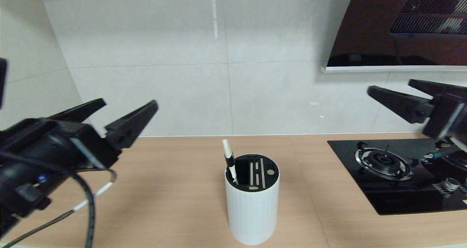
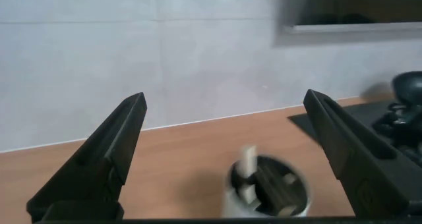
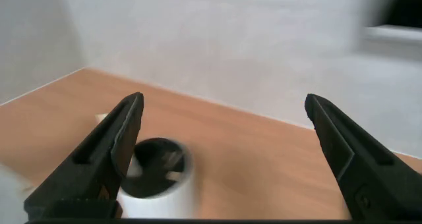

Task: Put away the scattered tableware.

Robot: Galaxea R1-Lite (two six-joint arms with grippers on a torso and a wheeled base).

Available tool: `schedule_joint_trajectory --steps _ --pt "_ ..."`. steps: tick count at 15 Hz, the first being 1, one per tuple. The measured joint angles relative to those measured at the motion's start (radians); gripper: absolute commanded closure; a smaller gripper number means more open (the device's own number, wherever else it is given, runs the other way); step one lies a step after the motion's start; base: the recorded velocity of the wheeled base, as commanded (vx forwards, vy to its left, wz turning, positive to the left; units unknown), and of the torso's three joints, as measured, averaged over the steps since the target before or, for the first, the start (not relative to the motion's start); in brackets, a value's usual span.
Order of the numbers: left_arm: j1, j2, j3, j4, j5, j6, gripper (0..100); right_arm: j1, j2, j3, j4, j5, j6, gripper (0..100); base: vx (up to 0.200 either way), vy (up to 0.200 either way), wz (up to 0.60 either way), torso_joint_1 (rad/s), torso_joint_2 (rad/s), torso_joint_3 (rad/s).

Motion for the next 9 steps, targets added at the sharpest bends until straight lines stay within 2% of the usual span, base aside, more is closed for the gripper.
schedule_joint_trajectory --steps 1,4,7,9 --pt "0.024 -0.074 0.019 0.06 -0.004 0.001 0 -0.034 -0.057 0.047 0.004 0.002 -0.005 0 0.0 0.0 0.0 0.0 0.0 0.0" --pt "0.104 -0.351 0.051 0.354 -0.016 0.005 0 -0.114 -0.279 0.155 0.042 0.004 -0.017 0 0.0 0.0 0.0 0.0 0.0 0.0" --pt "0.227 -0.639 0.066 0.623 -0.053 0.007 0 -0.175 -0.537 0.17 0.259 0.001 -0.045 0 0.0 0.0 0.0 0.0 0.0 0.0" --pt "0.321 -0.81 0.066 0.767 -0.079 0.03 0 -0.23 -0.703 0.156 0.452 -0.002 -0.056 0 0.0 0.0 0.0 0.0 0.0 0.0"
